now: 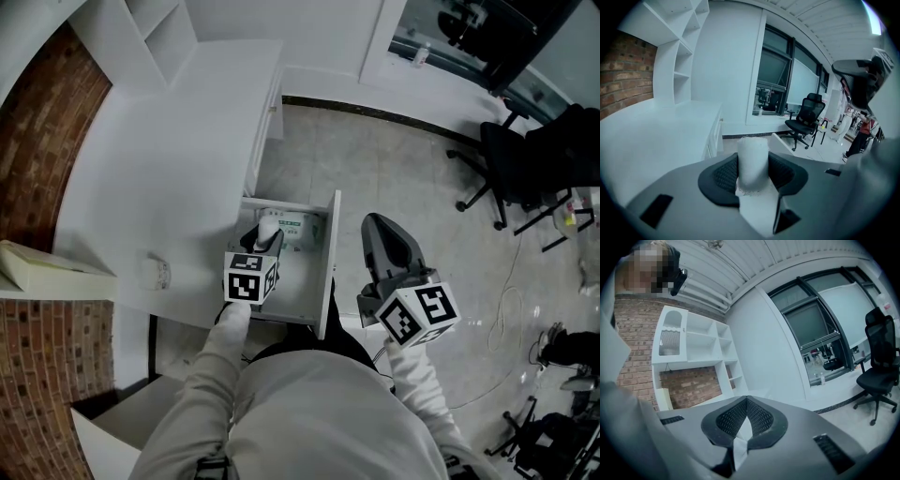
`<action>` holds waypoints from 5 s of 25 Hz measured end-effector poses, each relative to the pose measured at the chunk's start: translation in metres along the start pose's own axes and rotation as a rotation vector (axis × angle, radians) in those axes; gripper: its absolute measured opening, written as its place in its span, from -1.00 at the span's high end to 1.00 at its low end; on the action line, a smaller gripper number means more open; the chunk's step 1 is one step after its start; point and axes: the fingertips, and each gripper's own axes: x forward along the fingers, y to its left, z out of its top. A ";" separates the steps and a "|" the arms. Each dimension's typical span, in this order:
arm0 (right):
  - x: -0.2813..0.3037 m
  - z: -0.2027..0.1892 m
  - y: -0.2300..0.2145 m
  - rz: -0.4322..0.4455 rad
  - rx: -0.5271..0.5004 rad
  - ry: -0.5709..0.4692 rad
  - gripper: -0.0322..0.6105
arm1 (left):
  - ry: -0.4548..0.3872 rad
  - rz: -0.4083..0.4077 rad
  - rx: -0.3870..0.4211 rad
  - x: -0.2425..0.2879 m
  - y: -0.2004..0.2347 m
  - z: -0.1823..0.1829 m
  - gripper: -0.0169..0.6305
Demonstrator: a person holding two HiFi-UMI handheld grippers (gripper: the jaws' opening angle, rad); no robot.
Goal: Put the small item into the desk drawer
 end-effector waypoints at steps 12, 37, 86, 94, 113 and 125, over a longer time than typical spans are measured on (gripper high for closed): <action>-0.003 -0.004 -0.010 -0.007 0.010 0.017 0.81 | 0.224 -0.016 0.056 0.044 -0.006 -0.080 0.36; -0.005 -0.010 -0.026 -0.016 0.014 0.051 0.81 | 0.642 -0.040 0.175 0.079 -0.011 -0.208 0.36; 0.007 -0.026 -0.017 0.054 0.034 0.089 0.81 | 0.464 0.026 0.009 0.064 -0.011 -0.148 0.17; 0.004 -0.023 -0.004 0.065 0.038 0.062 0.81 | 0.181 0.040 0.048 0.028 -0.014 -0.047 0.32; -0.005 -0.007 0.024 0.102 0.010 0.011 0.81 | -0.272 0.058 0.120 -0.081 -0.026 0.115 0.70; -0.013 -0.003 0.041 0.127 -0.012 -0.004 0.81 | -0.388 0.053 0.095 -0.127 -0.030 0.136 0.88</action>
